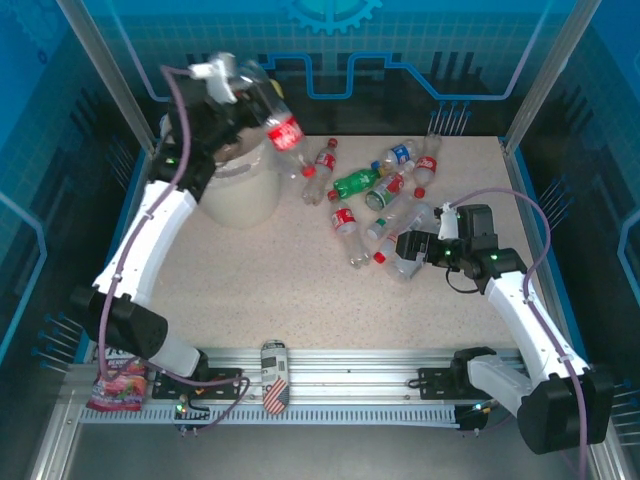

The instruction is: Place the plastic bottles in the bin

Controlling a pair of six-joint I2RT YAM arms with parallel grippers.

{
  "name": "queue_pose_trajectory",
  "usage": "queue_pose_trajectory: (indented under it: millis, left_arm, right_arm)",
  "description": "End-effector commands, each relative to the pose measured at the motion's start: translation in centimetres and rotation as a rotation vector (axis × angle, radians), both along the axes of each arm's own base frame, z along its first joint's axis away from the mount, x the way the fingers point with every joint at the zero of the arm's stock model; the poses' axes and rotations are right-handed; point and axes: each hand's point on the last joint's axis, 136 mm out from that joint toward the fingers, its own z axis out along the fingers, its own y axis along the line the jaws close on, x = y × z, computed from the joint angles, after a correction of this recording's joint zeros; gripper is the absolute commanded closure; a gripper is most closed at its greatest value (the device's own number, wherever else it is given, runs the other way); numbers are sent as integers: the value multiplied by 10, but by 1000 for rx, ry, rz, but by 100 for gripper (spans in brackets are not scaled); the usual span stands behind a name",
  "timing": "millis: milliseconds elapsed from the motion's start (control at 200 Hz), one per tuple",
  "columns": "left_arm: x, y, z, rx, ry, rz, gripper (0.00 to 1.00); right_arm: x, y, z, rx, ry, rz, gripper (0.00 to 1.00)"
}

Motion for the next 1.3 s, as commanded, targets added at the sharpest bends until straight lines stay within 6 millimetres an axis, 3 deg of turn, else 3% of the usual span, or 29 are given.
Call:
queue_pose_trajectory:
  millis: [0,130,225,510,760,861,1111,1296]
  left_arm:
    - [-9,57,43,51,-76,163,100]
    - [2,112,45,96,-37,284,100]
    - [18,139,24,127,36,337,100]
    - [64,171,-52,170,233,365,100]
    - [89,167,-120,267,399,307,100]
    - [96,156,-143,326,448,271,100]
    - [110,119,-187,424,526,186,100]
    - [118,109,-217,467,606,167,100]
  right_arm:
    - [1,-2,-3,18,9,-19,0]
    - [4,-3,-1,25,0,-30,0]
    - [5,1,0,47,-9,-20,0]
    - [4,2,-4,47,6,-16,0]
    - [3,0,-11,46,20,-24,0]
    - [2,0,-14,46,27,-25,0]
    - [3,0,-17,43,33,-28,0]
    - [0,-3,-18,25,30,-34,0]
